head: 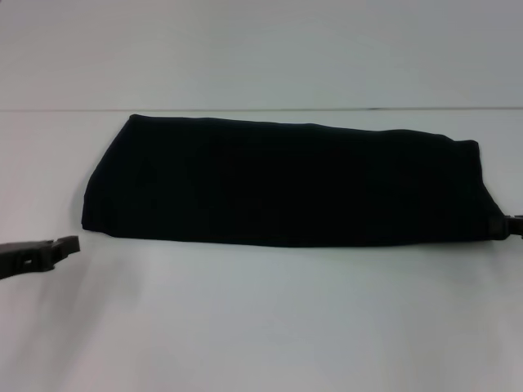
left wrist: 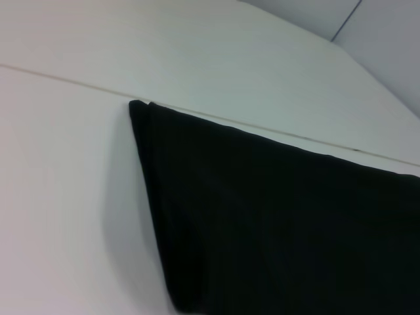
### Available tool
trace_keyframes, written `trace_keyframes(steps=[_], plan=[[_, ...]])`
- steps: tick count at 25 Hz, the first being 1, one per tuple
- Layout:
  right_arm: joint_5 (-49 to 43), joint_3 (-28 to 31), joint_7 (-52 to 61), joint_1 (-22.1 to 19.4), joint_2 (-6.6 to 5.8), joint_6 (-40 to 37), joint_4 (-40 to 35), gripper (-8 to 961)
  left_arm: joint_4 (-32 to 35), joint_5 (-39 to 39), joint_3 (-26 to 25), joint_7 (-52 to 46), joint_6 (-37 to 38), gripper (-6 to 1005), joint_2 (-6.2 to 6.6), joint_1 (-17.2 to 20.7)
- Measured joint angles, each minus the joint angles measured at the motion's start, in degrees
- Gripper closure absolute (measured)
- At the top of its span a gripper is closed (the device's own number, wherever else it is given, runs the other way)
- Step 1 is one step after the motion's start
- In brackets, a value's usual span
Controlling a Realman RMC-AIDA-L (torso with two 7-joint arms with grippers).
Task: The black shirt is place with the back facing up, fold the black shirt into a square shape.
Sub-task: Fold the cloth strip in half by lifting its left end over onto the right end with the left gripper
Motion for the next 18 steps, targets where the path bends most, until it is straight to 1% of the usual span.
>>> trace_keyframes(steps=[4,7,10,12,14,18], plan=[[0.0,1.9,-1.8,-1.6,-0.65,-3.4,-0.2,938,1.1,0.0,-1.7,0.3,3.7,998,-0.07,2.0],[0.0,2.2,-2.4,-2.6,-0.72,-4.3,-0.7,938,1.5,0.0,-1.8,0.4,4.2,999,-0.15,2.8],[0.0,2.2,-2.5,-3.2,-0.73,-4.5,-0.9,939,1.4,0.0,-1.9,0.7,3.9,999,-0.24,2.6],[0.0,2.3,-2.5,-3.2,-0.73,-4.4,-0.9,939,1.0,-0.1,-1.9,0.9,3.4,999,-0.25,1.7],[0.0,2.3,-2.6,-3.1,-0.72,-4.4,-0.9,939,0.2,-0.2,-1.8,0.8,2.6,999,-0.12,0.0],[-0.1,2.2,-2.9,-2.6,-0.50,-4.4,-0.9,938,-3.5,-0.1,-1.2,0.1,-2.9,986,0.52,-4.3]])
